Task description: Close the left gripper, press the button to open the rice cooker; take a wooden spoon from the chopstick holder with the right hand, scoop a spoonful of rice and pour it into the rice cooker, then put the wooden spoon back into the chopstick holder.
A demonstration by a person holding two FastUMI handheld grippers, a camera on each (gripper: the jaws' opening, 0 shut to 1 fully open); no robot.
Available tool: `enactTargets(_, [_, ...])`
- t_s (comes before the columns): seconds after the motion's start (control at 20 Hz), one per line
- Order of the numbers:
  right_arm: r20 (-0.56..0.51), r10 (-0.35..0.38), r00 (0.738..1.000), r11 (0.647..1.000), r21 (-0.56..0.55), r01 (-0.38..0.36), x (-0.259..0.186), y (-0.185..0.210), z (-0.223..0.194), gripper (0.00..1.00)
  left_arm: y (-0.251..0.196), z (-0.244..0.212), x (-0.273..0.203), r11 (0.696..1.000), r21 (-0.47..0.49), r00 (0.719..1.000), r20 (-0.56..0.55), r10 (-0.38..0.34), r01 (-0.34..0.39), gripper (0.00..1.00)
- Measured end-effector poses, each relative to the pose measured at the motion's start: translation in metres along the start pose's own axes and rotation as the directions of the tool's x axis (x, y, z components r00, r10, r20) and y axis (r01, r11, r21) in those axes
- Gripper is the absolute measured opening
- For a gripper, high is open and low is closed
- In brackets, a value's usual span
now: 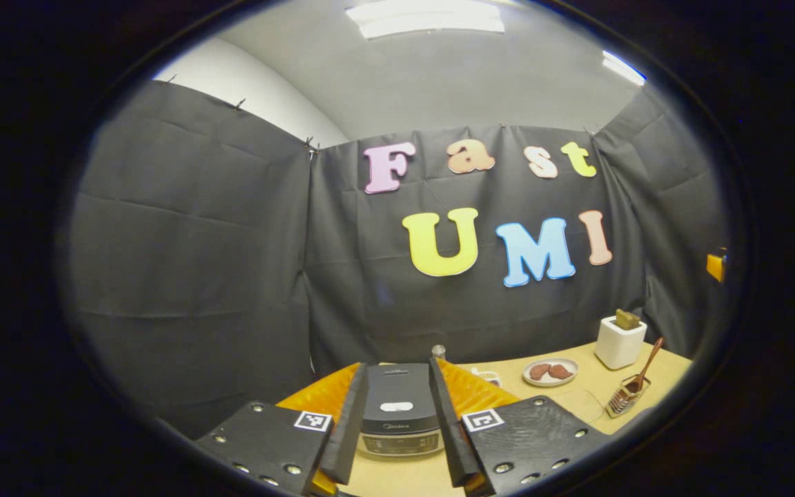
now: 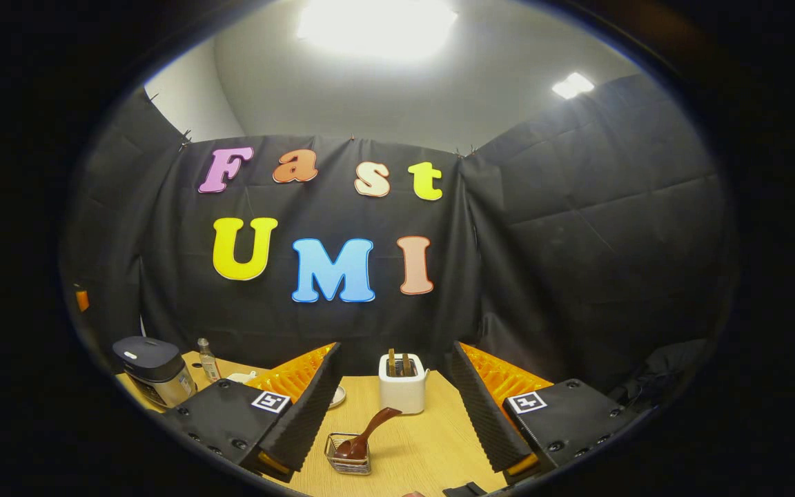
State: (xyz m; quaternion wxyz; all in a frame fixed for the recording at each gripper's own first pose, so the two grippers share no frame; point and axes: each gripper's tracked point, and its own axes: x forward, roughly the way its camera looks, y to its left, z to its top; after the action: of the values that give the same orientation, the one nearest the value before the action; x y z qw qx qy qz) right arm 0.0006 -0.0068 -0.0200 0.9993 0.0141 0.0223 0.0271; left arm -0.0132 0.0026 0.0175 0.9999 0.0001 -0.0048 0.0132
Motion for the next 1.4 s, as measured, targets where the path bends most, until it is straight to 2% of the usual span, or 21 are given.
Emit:
enactTargets(0.1, [0.002, 0.007, 1.000, 1.000, 0.001, -0.007, 0.001, 0.001, 0.000, 0.97, 0.005, -0.001, 0.001, 1.000, -0.001, 1.000, -0.002, 0.010, -0.010, 0.51])
enactTargets(0.25, [0.003, 0.019, 1.000, 1.000, 0.001, -0.019, 0.003, 0.001, -0.001, 0.98, 0.001, 0.002, 0.000, 1.000, -0.026, 1.000, -0.009, -0.015, 0.014, 0.34])
enactTargets(0.3, [0.003, 0.024, 1.000, 1.000, -0.001, -0.024, 0.003, 0.001, -0.001, 0.98, -0.004, 0.003, 0.000, 0.999, -0.030, 1.000, -0.006, -0.026, 0.026, 0.22])
enactTargets(0.35, [0.004, 0.029, 1.000, 1.000, -0.001, -0.029, 0.004, -0.001, -0.002, 0.96, -0.008, 0.005, 0.000, 0.999, -0.029, 0.999, 0.001, -0.037, 0.037, 0.23])
enactTargets(0.4, [0.003, 0.037, 0.999, 0.999, 0.000, -0.037, 0.006, -0.001, -0.002, 0.97, 0.001, 0.009, -0.003, 1.000, -0.016, 1.000, 0.016, -0.012, 0.013, 0.24])
enactTargets(0.45, [0.002, 0.045, 0.999, 0.999, 0.002, -0.045, 0.007, -0.001, -0.004, 0.97, 0.003, 0.012, 0.002, 1.000, -0.005, 1.000, 0.029, 0.007, -0.006, 0.10])
enactTargets(0.5, [0.002, 0.054, 0.999, 0.999, 0.004, -0.054, 0.008, -0.003, -0.005, 0.97, -0.001, 0.016, -0.001, 1.000, -0.002, 0.999, 0.032, 0.012, -0.012, 0.02])
enactTargets(0.75, [0.010, 0.110, 0.994, 0.994, 0.003, -0.110, 0.017, -0.004, -0.011, 0.99, -0.005, 0.013, -0.002, 0.999, -0.013, 0.999, 0.017, 0.035, -0.035, 0.00])
enactTargets(0.9, [-0.007, 0.119, 0.993, 0.993, 0.023, -0.119, 0.019, -0.004, -0.018, 0.97, 0.004, 0.004, 0.011, 0.998, -0.018, 0.998, -0.017, 0.052, -0.053, 0.00])
enactTargets(1.05, [-0.005, 0.107, 0.994, 0.994, 0.023, -0.107, 0.023, -0.002, -0.018, 0.96, 0.013, -0.005, 0.032, 0.998, -0.028, 0.998, -0.039, 0.054, -0.055, 0.03])
enactTargets(1.4, [-0.005, 0.032, 0.999, 0.999, 0.020, -0.032, 0.026, 0.004, -0.015, 0.98, 0.019, -0.039, 0.094, 1.000, -0.031, 0.994, -0.106, -0.006, 0.003, 0.01])
